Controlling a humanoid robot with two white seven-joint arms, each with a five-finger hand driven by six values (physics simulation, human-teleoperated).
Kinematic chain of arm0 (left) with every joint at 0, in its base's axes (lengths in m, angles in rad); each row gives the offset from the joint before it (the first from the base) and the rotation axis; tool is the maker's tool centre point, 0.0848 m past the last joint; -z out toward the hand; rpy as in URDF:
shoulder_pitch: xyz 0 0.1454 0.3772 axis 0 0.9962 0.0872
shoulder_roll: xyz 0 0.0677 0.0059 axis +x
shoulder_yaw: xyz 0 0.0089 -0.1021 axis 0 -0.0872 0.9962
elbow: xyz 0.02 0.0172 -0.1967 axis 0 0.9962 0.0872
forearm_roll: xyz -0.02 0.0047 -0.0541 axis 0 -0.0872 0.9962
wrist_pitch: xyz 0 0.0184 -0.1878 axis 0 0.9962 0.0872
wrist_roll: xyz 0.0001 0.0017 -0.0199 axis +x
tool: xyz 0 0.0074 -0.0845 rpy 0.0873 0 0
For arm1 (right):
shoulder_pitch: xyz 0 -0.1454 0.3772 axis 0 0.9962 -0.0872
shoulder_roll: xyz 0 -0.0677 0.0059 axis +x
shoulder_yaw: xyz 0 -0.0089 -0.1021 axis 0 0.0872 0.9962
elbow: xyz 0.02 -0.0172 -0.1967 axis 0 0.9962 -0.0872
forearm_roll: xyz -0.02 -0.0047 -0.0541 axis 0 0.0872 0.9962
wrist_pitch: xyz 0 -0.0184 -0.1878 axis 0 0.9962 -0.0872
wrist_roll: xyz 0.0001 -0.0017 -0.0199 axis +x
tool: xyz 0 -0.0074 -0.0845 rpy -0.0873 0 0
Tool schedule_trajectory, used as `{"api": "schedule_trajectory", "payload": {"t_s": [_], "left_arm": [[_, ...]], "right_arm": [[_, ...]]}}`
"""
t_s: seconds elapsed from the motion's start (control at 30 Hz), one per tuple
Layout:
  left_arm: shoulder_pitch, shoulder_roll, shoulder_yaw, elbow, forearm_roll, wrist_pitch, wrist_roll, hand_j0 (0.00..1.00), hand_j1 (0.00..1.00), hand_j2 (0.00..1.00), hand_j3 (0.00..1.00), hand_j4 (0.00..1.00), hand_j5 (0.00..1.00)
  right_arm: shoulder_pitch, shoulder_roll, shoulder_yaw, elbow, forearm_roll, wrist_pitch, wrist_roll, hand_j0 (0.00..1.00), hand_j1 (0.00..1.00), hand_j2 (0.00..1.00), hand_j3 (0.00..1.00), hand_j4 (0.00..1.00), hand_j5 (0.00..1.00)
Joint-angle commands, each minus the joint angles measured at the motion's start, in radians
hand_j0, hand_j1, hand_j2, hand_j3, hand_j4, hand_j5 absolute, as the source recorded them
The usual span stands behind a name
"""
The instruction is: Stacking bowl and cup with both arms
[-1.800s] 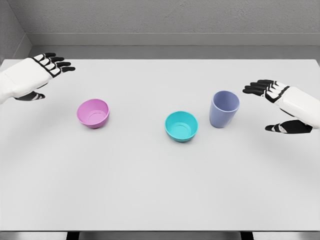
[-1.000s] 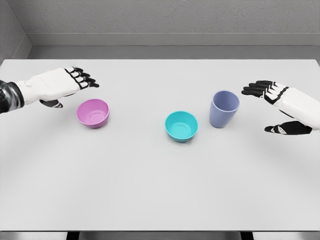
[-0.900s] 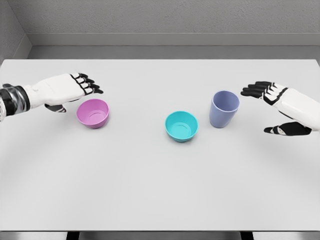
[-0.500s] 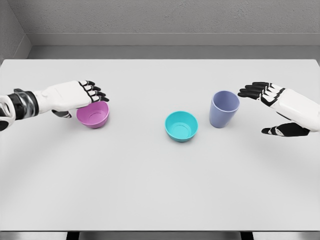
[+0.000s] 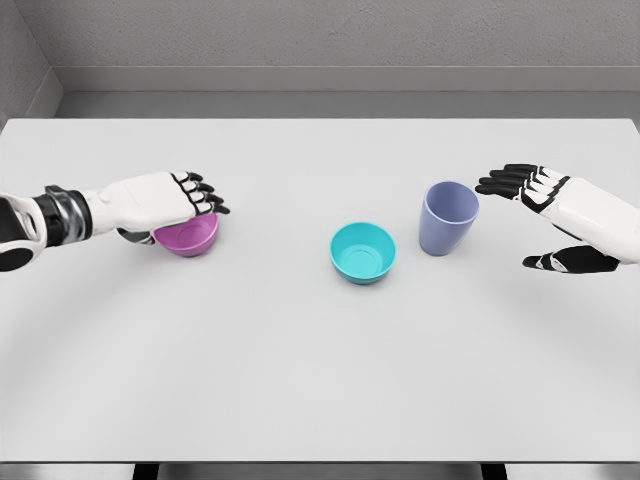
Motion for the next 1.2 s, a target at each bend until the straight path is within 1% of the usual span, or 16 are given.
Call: {"api": "schedule_trajectory", "payload": {"t_s": [0.0,0.1,0.33,0.37,0.4,0.47,0.5,0.7,0.8,0.83,0.9,1.03,1.07,1.1,1.17], "left_arm": [[0.0,0.001,-0.007,-0.003,-0.005,0.002,0.0,1.0,1.0,1.0,1.0,1.0,1.0],[0.0,0.001,-0.007,-0.003,-0.005,0.002,-0.02,1.0,1.0,1.0,1.0,1.0,1.0],[-0.002,0.001,-0.007,-0.003,-0.005,0.002,-0.024,0.99,0.99,0.99,0.99,0.99,0.99],[-0.002,0.001,-0.007,-0.003,-0.005,0.002,-0.044,0.95,0.95,0.95,0.95,0.95,0.95],[-0.002,0.001,-0.007,-0.003,-0.004,0.002,-0.06,0.88,0.88,0.88,0.88,0.88,0.88],[-0.002,0.001,-0.007,-0.003,-0.004,0.002,-0.061,0.75,0.75,0.75,0.75,0.75,0.75],[0.0,0.001,-0.007,-0.003,-0.004,0.002,-0.061,0.71,0.71,0.71,0.71,0.71,0.71],[0.0,0.001,-0.007,-0.004,-0.004,0.002,-0.061,0.7,0.7,0.7,0.7,0.7,0.7],[0.002,0.001,-0.007,-0.006,-0.004,0.002,-0.061,0.63,0.63,0.63,0.63,0.63,0.63],[0.003,0.002,-0.007,-0.01,-0.002,0.002,-0.06,0.59,0.59,0.59,0.59,0.59,0.59],[0.003,0.002,-0.005,-0.012,0.001,0.002,-0.06,0.57,0.57,0.57,0.57,0.57,0.57],[0.005,0.004,0.003,-0.03,0.058,0.002,-0.052,0.55,0.55,0.55,0.55,0.55,0.55],[0.006,0.004,0.006,-0.04,0.061,0.002,-0.054,0.45,0.45,0.45,0.45,0.45,0.45],[0.008,0.002,0.007,-0.044,0.065,0.002,-0.052,0.45,0.45,0.45,0.45,0.45,0.45],[0.006,0.002,0.009,-0.047,0.104,0.002,-0.052,0.45,0.45,0.45,0.45,0.45,0.45]], "right_arm": [[0.0,-0.002,0.0,0.0,-0.007,0.0,-0.001,1.0,1.0,1.0,1.0,1.0,1.0],[0.0,-0.001,0.0,0.0,-0.007,0.0,-0.001,1.0,1.0,1.0,1.0,1.0,1.0],[0.0,-0.001,0.0,-0.002,-0.007,0.0,-0.001,1.0,1.0,1.0,1.0,1.0,1.0],[0.0,-0.001,0.0,-0.002,-0.007,0.0,-0.001,1.0,1.0,1.0,1.0,1.0,1.0],[0.0,-0.002,0.0,-0.003,-0.007,0.0,-0.001,1.0,1.0,1.0,1.0,1.0,1.0],[0.0,-0.002,0.0,-0.003,-0.007,0.0,-0.001,1.0,1.0,1.0,1.0,1.0,1.0],[0.0,-0.001,0.0,-0.003,-0.007,0.0,-0.001,1.0,1.0,1.0,1.0,1.0,1.0],[-0.003,-0.002,0.0,-0.002,-0.007,0.0,-0.001,1.0,1.0,1.0,1.0,1.0,1.0],[-0.003,-0.002,0.0,-0.002,-0.007,0.0,-0.001,1.0,1.0,1.0,1.0,1.0,1.0],[-0.003,-0.002,0.0,0.0,-0.007,0.0,-0.001,1.0,1.0,1.0,1.0,1.0,1.0],[-0.002,-0.002,0.0,-0.002,-0.007,0.0,-0.001,1.0,1.0,1.0,1.0,1.0,1.0],[-0.002,-0.002,0.0,-0.002,-0.007,0.0,-0.001,1.0,1.0,1.0,1.0,1.0,1.0],[-0.002,-0.002,0.0,-0.002,-0.007,0.0,0.001,1.0,1.0,1.0,1.0,1.0,1.0],[-0.003,-0.002,0.0,-0.002,-0.007,0.0,0.001,1.0,1.0,1.0,1.0,1.0,1.0],[-0.003,-0.002,0.0,-0.002,-0.007,0.0,0.001,1.0,1.0,1.0,1.0,1.0,1.0]]}}
